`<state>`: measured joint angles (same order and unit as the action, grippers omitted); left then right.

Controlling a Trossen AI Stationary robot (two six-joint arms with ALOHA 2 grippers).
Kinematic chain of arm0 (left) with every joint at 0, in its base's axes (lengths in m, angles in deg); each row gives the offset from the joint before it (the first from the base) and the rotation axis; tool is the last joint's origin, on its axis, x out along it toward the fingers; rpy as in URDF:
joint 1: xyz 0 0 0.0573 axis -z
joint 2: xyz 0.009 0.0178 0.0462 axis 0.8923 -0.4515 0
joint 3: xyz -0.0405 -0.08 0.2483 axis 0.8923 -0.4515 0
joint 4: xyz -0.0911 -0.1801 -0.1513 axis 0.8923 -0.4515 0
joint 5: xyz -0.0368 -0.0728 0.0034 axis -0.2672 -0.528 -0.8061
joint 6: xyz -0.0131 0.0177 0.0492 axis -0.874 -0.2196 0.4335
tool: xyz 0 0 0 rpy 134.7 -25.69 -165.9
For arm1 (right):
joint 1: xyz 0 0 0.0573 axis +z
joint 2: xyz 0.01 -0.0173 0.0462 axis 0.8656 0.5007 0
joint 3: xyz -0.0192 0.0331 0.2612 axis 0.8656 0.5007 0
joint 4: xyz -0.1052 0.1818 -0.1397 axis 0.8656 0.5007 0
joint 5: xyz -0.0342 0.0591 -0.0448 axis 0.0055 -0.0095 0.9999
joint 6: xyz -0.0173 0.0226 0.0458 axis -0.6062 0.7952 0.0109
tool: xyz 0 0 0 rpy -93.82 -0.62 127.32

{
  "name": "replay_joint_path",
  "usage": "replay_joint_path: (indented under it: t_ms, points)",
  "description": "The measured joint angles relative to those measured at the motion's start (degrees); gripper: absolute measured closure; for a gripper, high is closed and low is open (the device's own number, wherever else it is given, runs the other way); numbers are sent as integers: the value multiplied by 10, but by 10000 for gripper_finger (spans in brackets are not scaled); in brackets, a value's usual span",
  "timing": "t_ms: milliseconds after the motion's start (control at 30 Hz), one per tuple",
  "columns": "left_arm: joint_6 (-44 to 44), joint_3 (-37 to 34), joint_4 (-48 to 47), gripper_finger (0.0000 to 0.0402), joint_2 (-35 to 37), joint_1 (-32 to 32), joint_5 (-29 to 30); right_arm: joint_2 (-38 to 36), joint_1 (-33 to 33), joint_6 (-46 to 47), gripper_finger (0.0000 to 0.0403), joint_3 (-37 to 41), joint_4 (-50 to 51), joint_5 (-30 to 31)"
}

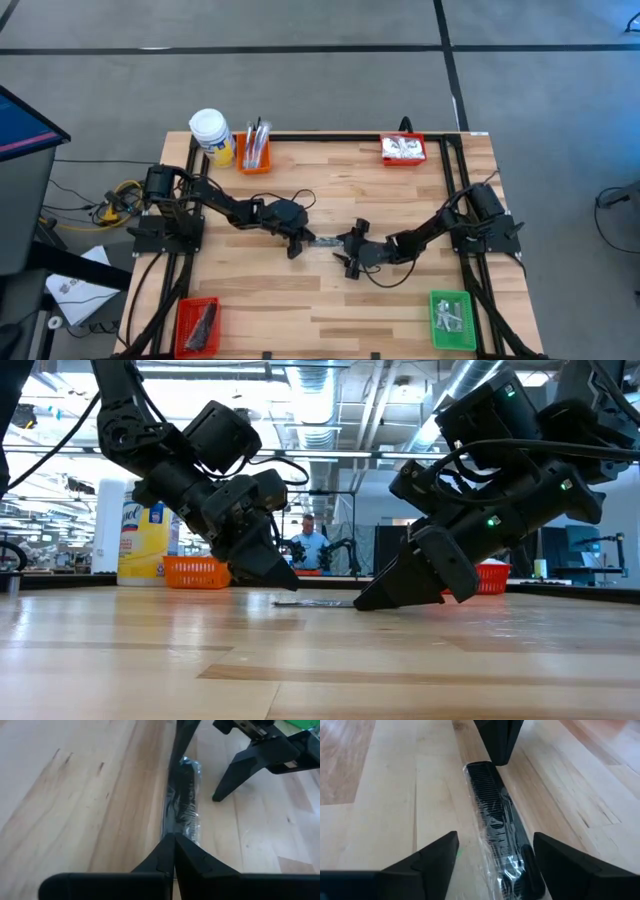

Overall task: Pick & Place Travel size toiletries
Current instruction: Put the comb into the bottom red bin

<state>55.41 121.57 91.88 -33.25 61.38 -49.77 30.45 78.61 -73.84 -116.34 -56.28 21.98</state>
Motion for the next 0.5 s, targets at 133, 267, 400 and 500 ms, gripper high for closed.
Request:
replay_joint_path:
  t_ms: [133, 267, 400, 500]
  points:
    - [-3, 0, 0, 400, 0, 0, -1, 0, 0, -1, 139, 0, -1, 0]
    - [-4, 0, -1, 400, 0, 0, -1, 0, 0, -2, 138, 0, -1, -2]
    - [-5, 0, -6, 400, 1, 0, -1, 0, 0, -4, 138, 0, -2, -4]
    - [-5, 1, -8, 400, 1, 0, -1, 0, 0, -4, 138, 0, -2, -4]
